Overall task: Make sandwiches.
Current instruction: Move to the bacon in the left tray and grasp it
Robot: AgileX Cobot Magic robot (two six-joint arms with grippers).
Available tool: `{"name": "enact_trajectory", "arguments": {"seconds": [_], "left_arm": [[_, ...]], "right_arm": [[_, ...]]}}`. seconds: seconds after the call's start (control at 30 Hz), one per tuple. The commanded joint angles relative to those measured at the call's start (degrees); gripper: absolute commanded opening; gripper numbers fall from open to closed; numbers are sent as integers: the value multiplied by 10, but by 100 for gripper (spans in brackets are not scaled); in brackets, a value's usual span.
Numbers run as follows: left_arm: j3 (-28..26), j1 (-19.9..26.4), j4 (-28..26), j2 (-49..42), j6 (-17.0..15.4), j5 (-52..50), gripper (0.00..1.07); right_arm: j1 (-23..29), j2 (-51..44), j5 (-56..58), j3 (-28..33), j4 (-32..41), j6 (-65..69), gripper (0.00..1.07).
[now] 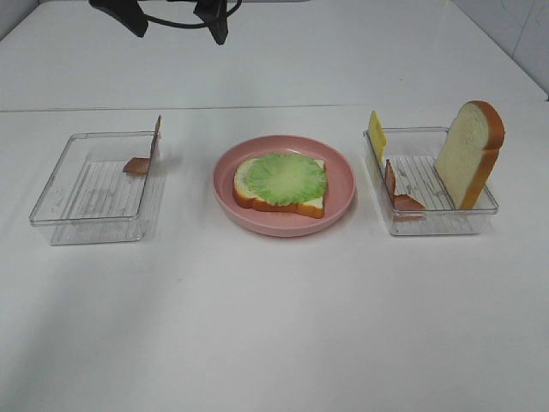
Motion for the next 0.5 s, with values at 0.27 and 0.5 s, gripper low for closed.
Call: {"name": "enact_trajectory", "arguments": {"seconds": [0.27, 0.5], "left_arm": [[66, 43, 4, -8, -22, 60, 100], [111, 66, 4, -7, -22, 17, 100]], "right_arm": [[-5, -18, -1, 1, -5, -4, 99], [-5, -18, -1, 1, -5, -4, 99]]}}
